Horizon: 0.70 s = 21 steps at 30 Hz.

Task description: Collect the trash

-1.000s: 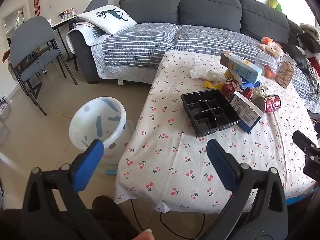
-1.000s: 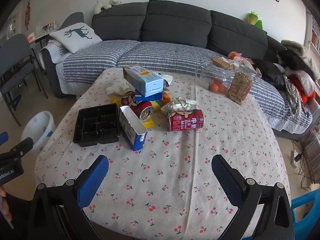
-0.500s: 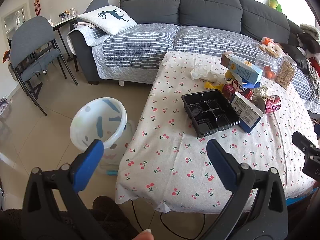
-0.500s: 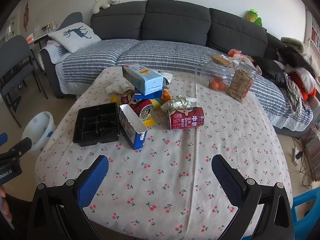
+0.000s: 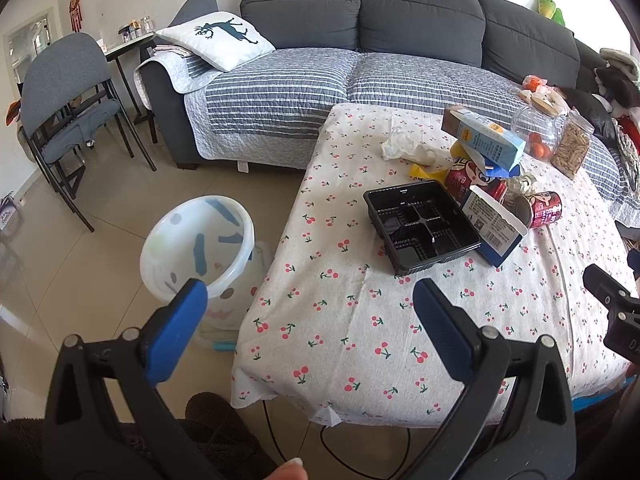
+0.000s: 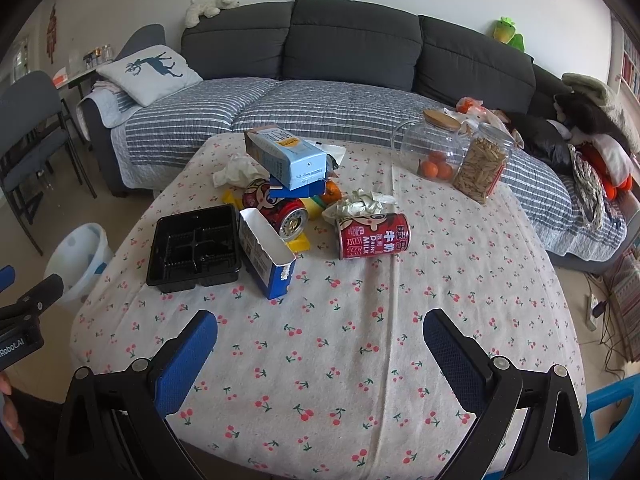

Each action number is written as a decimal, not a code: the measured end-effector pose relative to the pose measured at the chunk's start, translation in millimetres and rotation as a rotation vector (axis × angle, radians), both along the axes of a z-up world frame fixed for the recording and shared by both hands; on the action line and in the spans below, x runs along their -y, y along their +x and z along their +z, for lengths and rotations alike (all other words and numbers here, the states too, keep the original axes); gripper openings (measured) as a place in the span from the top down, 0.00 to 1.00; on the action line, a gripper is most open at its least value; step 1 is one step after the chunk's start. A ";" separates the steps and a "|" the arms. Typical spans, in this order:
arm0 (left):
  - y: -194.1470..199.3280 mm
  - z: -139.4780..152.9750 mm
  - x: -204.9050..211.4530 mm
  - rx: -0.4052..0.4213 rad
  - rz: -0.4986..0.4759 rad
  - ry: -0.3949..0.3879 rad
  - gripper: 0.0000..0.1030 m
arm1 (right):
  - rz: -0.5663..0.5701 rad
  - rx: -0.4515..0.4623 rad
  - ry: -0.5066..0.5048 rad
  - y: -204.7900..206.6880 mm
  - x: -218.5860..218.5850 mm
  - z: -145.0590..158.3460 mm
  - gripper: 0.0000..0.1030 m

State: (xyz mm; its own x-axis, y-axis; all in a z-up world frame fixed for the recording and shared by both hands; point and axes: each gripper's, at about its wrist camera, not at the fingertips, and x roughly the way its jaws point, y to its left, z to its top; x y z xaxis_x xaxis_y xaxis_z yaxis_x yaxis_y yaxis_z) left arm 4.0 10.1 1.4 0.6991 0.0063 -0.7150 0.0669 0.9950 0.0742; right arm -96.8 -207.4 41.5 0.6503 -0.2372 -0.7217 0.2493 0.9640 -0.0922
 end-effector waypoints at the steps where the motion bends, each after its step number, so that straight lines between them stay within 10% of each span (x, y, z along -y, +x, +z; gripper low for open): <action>1: 0.2 -1.0 0.1 -0.001 0.001 -0.001 0.01 | 0.001 -0.001 0.000 0.0 -0.2 0.0 0.00; 21: 0.9 1.7 -0.7 0.004 0.006 -0.003 0.01 | 0.000 -0.001 0.001 0.2 -0.1 -0.3 0.00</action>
State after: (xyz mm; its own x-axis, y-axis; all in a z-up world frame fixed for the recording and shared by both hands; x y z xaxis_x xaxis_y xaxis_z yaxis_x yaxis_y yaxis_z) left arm 4.9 10.8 3.1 0.7021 0.0082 -0.7120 0.0605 0.9956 0.0712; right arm -96.6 -207.3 41.2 0.6493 -0.2367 -0.7228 0.2496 0.9640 -0.0916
